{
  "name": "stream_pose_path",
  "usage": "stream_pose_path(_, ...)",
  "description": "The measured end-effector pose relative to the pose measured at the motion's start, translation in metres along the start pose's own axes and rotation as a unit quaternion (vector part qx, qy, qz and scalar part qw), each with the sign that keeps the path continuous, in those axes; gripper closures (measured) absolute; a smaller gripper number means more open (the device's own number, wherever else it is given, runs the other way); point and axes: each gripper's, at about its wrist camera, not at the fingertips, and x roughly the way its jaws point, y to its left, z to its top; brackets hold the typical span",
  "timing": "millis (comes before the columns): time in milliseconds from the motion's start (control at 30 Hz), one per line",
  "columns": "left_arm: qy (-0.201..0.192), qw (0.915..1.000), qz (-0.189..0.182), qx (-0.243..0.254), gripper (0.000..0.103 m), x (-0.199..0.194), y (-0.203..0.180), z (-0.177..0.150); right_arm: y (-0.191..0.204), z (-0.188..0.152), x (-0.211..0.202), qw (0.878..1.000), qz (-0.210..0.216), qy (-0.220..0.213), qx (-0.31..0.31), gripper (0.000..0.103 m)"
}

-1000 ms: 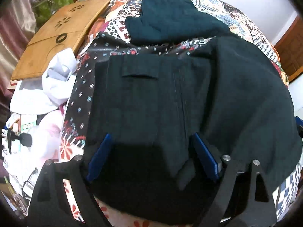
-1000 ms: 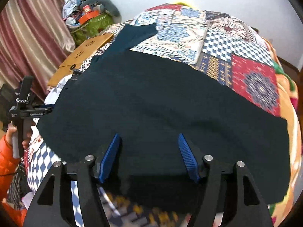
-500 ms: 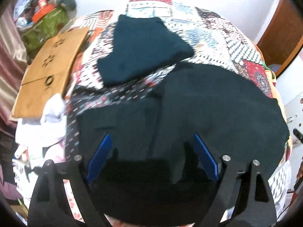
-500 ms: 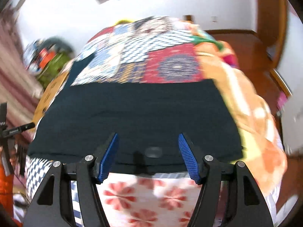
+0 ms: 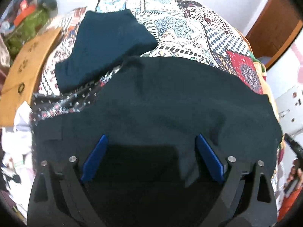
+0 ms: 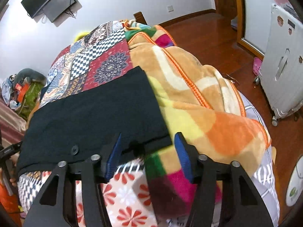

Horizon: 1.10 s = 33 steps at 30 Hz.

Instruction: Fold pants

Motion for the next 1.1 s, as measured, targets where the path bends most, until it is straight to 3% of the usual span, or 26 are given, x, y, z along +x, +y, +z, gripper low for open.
stream_pose_path(100,-0.001,0.9999,-0.006,-0.011,0.007,0.000,0.001,-0.003,-0.001,0.006,0.016,1.000,-0.008,0.007,-0.002,0.061)
stream_pose_path(133,-0.002,0.9999,-0.003,-0.010,0.006,-0.002,0.000,-0.004,-0.001,0.007,0.022,1.000,-0.014,0.011,0.000,0.071)
stream_pose_path(267,-0.009,0.9998,0.016,0.005,0.007,-0.005,-0.007,-0.006,0.009,0.004,0.024,0.998,-0.046,0.006,-0.037,0.084)
stream_pose_path(300,-0.012,0.9996,0.022,0.012,0.007,-0.006,-0.009,-0.006,0.011,0.004,0.022,0.997,-0.056,0.002,-0.049,0.092)
stream_pose_path(433,-0.032,0.9979,0.049,0.029,0.000,-0.007,-0.011,-0.008,0.003,0.004,0.018,0.996,-0.067,0.000,-0.052,0.096)
stream_pose_path(667,-0.028,0.9952,0.074,0.057,0.000,-0.015,-0.020,-0.008,0.010,0.005,0.010,0.995,-0.078,0.001,-0.057,0.096)
stream_pose_path(767,-0.051,0.9909,0.097,0.079,0.000,-0.026,-0.032,-0.004,0.014,0.006,-0.004,0.996,-0.068,-0.004,-0.050,0.095)
stream_pose_path(867,-0.066,0.9911,0.079,0.084,0.000,-0.036,-0.043,0.004,0.018,0.004,-0.014,0.997,-0.060,-0.003,-0.044,0.091)
stream_pose_path(1000,-0.063,0.9911,0.060,0.101,0.000,-0.032,-0.065,0.009,0.027,-0.008,-0.027,0.999,-0.030,-0.004,-0.033,0.064)
stream_pose_path(1100,-0.045,0.9905,0.040,0.124,0.000,-0.022,-0.084,0.005,0.033,-0.021,-0.027,1.000,-0.003,0.003,-0.021,0.060)
